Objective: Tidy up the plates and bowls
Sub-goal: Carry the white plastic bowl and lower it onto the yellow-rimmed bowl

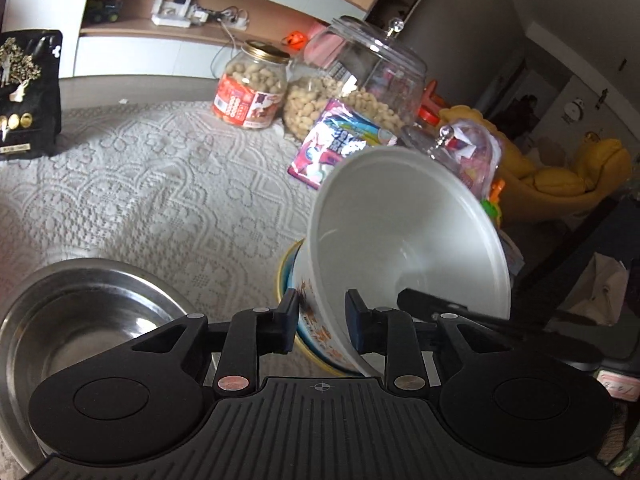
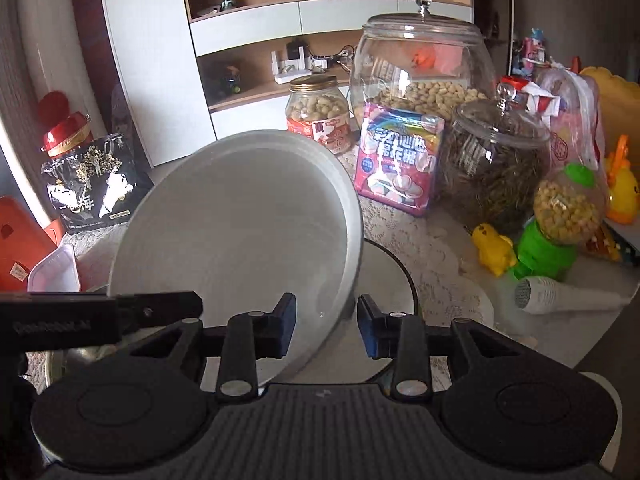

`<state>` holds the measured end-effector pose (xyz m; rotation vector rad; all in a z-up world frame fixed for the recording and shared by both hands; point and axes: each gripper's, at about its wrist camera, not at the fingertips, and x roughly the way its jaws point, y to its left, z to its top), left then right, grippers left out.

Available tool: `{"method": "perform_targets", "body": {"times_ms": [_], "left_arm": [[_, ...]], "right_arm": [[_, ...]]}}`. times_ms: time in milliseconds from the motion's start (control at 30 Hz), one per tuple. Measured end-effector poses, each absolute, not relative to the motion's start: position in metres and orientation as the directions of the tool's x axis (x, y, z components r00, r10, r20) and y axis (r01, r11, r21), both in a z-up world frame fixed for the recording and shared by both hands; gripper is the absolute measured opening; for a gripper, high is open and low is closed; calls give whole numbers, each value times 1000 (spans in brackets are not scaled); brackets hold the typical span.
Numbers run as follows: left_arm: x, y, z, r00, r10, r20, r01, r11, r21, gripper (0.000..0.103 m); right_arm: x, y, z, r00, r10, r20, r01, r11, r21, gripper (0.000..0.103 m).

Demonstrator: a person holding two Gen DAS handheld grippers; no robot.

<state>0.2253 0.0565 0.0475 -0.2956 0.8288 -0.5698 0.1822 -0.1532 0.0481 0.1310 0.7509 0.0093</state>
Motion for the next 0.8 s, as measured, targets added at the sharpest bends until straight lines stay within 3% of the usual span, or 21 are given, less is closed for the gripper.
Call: {"method": "perform_targets", "body": {"times_ms": [133,333,467,800], "left_arm": [[225,61,53,548,-593,-590,353,804,-479,27],[223,56,49,536,-606,-588,361,794,-489,27],[220,51,50,528,-639,-559,372,766,-525,28],[217,29,54,557,-541,-630,369,841,-397,27]], "right_arm": [[183,-164,44,726,76,-684,79,978,192,34],[180,-174,47,765,8,-644,145,972,184,34],[184,-184,43,749,67,-659,142,956,257,34],[186,-191,46,761,190,-620,40,941,337,31]]}}
